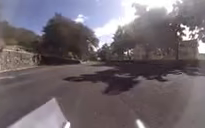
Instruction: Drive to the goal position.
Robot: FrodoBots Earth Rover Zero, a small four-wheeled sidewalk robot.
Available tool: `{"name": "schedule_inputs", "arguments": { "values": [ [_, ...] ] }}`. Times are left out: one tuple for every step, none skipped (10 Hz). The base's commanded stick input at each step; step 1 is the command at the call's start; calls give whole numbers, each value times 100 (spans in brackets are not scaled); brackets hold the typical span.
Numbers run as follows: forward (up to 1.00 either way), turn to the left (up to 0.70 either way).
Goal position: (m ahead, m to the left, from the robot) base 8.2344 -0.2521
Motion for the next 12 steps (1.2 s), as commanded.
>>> {"name": "schedule_inputs", "arguments": {
  "values": [
    [70, 0],
    [70, 0],
    [70, 0],
    [70, 0],
    [70, 0],
    [70, 0],
    [70, 0],
    [70, 0],
    [70, 0],
    [70, 0],
    [70, 0],
    [70, 0]
  ]
}}
